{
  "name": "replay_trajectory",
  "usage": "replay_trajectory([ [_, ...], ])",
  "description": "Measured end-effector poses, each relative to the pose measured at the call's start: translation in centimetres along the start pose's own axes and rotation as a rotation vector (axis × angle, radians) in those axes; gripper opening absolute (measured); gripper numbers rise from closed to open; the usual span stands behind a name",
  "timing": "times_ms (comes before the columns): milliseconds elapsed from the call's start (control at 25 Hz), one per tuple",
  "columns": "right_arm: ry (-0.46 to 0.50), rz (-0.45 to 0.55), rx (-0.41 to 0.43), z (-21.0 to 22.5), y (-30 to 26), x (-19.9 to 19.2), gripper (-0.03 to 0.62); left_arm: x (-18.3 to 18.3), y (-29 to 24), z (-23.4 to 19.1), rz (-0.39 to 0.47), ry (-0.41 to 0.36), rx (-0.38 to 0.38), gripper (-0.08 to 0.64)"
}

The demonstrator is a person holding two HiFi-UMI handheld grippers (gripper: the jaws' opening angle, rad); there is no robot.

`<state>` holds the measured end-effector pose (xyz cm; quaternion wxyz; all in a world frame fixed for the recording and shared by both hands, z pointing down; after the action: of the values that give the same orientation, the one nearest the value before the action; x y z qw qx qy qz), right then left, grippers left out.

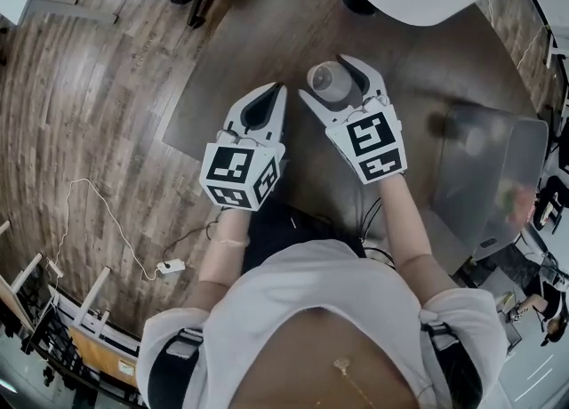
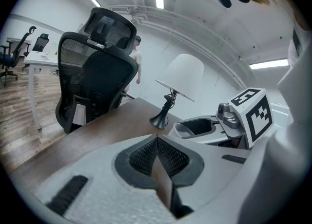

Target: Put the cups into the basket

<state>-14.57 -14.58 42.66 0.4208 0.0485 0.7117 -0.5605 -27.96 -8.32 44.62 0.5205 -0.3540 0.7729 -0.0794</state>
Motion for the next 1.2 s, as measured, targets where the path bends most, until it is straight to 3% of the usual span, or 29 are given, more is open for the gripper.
replay_trajectory([
  [640,-0.09,0.057,-0.114,0.3,9.4,-2.7,0.343,1.7,-0.2,7.1,-0.011,-0.165,-0.117,0.011],
  [1200,-0.196,0.087,-0.263,0.4,17.2,-7.7,0.343,1.6,-1.9,15.8,-0.066,-0.312,-0.3,0.012],
])
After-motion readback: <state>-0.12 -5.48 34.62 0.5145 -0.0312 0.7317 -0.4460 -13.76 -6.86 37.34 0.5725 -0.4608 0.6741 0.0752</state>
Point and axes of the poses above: the fingertips, and each gripper's own axes: y backward along the fingers, z to its right, x out of its top, the point moved 8 cm from there along y, backward along the fingers, and after that the axes turned 8 degrees about -z, right-handed, at the moved point
